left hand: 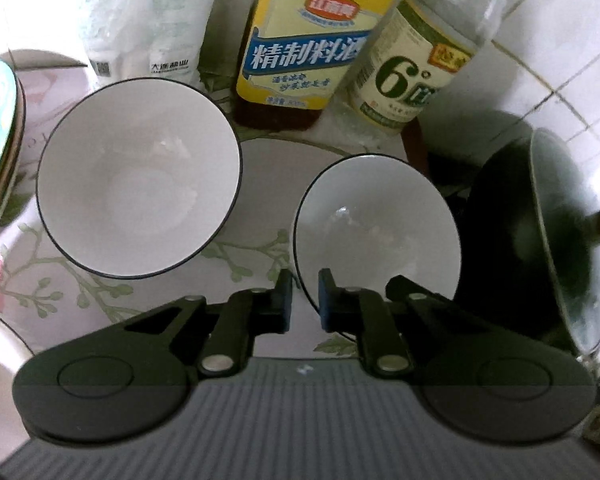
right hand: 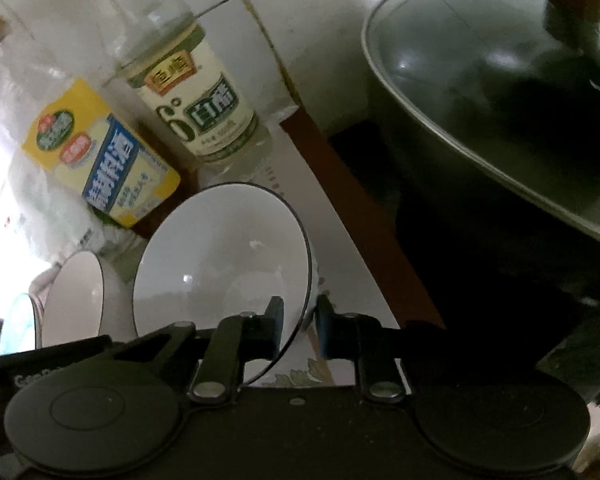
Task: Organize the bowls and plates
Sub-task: 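Grasp the white bowl rim with the right gripper and lift it, then carry the held bowl over the placed bowl and lower it inside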
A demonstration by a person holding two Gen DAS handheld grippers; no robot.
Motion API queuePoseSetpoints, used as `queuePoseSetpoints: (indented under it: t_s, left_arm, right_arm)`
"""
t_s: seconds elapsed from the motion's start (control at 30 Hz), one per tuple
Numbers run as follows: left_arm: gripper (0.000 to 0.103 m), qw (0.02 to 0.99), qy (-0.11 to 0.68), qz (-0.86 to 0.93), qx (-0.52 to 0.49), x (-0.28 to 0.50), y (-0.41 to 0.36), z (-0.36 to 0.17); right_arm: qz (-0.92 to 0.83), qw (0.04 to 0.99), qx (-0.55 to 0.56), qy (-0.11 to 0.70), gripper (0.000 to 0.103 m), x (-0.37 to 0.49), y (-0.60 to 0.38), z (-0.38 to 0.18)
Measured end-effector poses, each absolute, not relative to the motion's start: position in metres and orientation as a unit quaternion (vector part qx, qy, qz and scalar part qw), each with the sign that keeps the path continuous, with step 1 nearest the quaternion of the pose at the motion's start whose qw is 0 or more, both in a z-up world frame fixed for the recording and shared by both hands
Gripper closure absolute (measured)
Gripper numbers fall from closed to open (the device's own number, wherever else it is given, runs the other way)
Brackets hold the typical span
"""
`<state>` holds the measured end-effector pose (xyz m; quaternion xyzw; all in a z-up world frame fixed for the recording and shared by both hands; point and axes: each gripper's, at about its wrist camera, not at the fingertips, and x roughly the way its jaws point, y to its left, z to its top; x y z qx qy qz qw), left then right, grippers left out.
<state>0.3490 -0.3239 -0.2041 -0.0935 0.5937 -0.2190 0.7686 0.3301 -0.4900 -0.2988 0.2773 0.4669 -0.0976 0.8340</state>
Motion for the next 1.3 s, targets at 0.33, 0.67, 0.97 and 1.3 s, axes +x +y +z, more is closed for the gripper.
queuePoseSetpoints:
  t_s: [0.33,0.67,0.97,1.3]
  left_arm:
    - [0.091,0.765,0.595,-0.226,-0.094,0.326,-0.302,-0.191]
    - [0.091,0.761,0.599,-0.229,-0.097,0.295,-0.264,-0.158]
    - [0.091,0.763,0.594,-0.239,-0.086,0.262,-0.222,-0.107]
    - [0.091,0.778,0.577,-0.238,-0.072,0.233,-0.178,-0.071]
  right_arm:
    - [-0.079,0.827,0.256,0.494,0.082,0.313,-0.484,-0.284]
    - [-0.06,0.837,0.251,0.483,0.082,0.28,-0.461,-0.245]
    - [-0.037,0.849,0.255,0.46,0.082,0.234,-0.434,-0.195]
    - [-0.004,0.854,0.266,0.447,0.081,0.194,-0.404,-0.16]
